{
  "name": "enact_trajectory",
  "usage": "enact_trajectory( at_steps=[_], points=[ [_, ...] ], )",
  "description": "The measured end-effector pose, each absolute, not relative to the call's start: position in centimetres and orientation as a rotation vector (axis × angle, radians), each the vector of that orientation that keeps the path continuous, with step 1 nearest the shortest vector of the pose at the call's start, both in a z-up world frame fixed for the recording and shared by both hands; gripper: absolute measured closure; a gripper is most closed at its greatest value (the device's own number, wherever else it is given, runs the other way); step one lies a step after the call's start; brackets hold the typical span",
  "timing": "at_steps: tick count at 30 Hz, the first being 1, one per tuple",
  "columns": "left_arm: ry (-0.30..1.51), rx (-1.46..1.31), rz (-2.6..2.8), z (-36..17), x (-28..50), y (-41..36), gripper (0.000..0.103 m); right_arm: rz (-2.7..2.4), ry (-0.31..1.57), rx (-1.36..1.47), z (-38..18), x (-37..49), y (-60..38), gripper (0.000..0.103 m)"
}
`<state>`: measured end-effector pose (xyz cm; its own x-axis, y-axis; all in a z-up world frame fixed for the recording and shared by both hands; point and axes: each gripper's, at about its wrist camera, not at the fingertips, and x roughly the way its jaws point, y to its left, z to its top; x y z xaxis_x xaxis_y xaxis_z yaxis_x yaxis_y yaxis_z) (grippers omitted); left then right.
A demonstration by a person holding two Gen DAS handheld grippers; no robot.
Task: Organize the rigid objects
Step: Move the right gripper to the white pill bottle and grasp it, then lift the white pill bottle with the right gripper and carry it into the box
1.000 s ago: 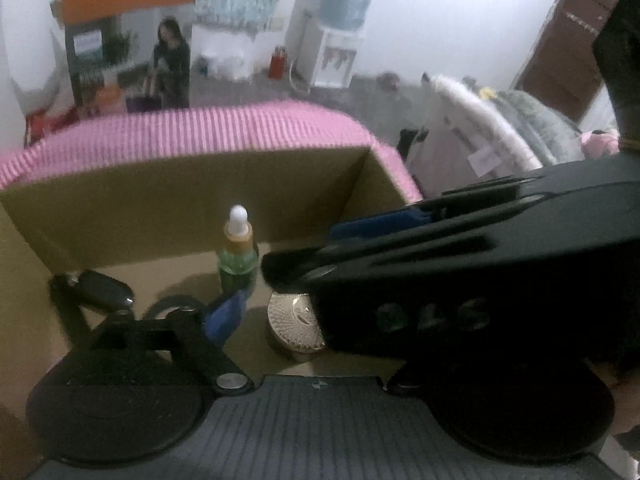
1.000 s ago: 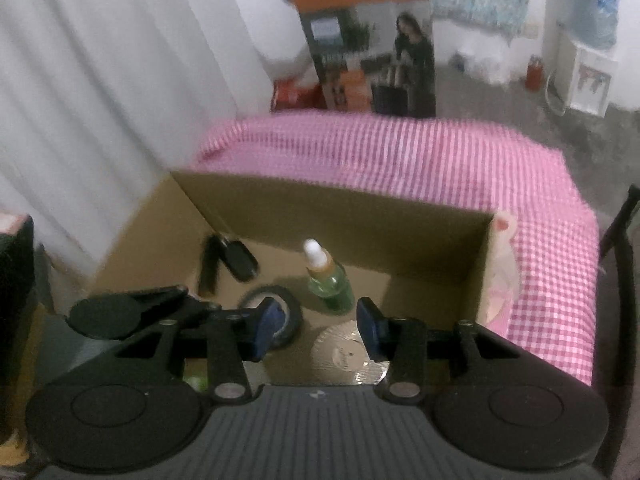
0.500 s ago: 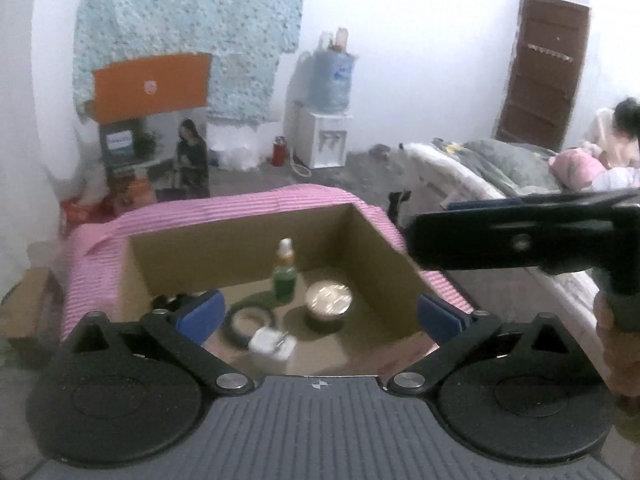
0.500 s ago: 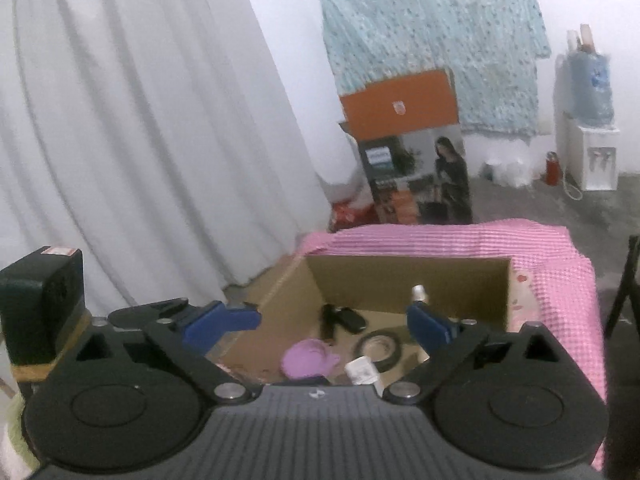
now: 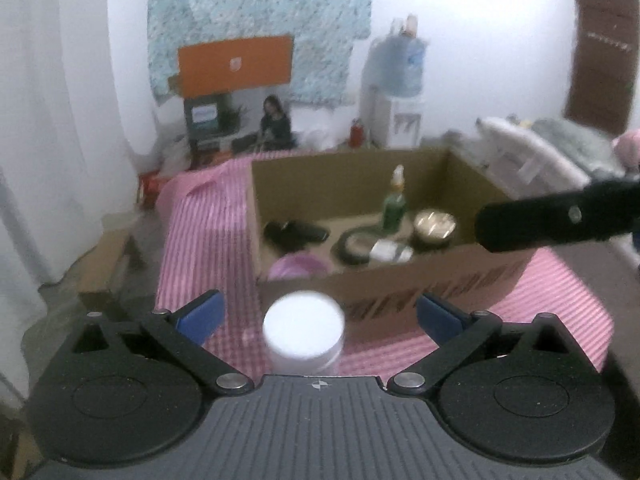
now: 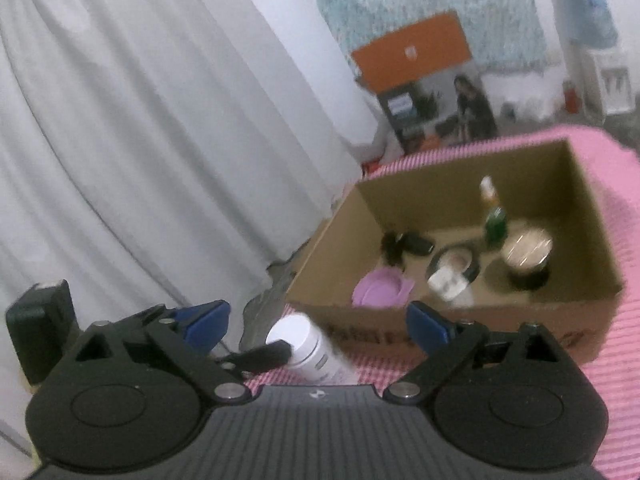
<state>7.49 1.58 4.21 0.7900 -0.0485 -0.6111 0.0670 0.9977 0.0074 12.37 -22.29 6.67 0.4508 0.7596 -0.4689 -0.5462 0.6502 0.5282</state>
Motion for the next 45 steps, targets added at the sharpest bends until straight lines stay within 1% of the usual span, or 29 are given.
enact_trajectory(
  at_steps=[7,11,12,13,15,18,20,22,25,27,30,45],
  points=[
    [0.709,0.027,-0.045,1.2,8.6,2.5,0.005,0.839,0.857,0.315,3.3,13.2,-17.9,0.017],
    [0.725,0.033,-0.045,0.3,8.8,2.9,0.010,0.843,0.921,0.332,1.5,14.1,-16.1,0.027],
    [0.728,0.034,-0.047,0.1,8.9,2.9,0.012,0.845,0.934,0.334,1.1,14.3,-15.7,0.028],
    [0.733,0.034,-0.046,-0.1,8.9,3.0,0.018,0.845,0.945,0.336,0.9,14.5,-15.4,0.029],
    [0.745,0.028,-0.047,-0.4,9.2,3.1,0.024,0.843,0.963,0.337,0.3,15.0,-14.7,0.034],
    [0.756,0.027,-0.049,-0.8,9.5,3.1,0.029,0.841,0.981,0.345,-0.1,15.5,-14.2,0.037],
    [0.757,0.033,-0.050,-0.9,9.5,3.0,0.034,0.843,0.986,0.348,-0.3,15.7,-14.0,0.038],
    [0.762,0.026,-0.053,-1.0,9.5,3.0,0.043,0.851,0.990,0.357,-0.4,15.9,-13.8,0.040],
    [0.761,0.013,-0.065,-0.9,9.4,3.0,0.049,0.863,0.996,0.371,-0.4,16.1,-13.7,0.043],
    [0.761,0.020,-0.063,-0.9,9.3,2.7,0.049,0.871,1.000,0.379,-0.5,16.1,-13.6,0.046],
    [0.763,0.020,-0.063,-0.9,9.2,2.6,0.049,0.876,1.002,0.377,-0.4,16.2,-13.3,0.047],
    [0.749,0.020,-0.067,-0.1,8.3,2.2,0.050,0.883,1.002,0.389,0.3,15.3,-13.7,0.047]
  ],
)
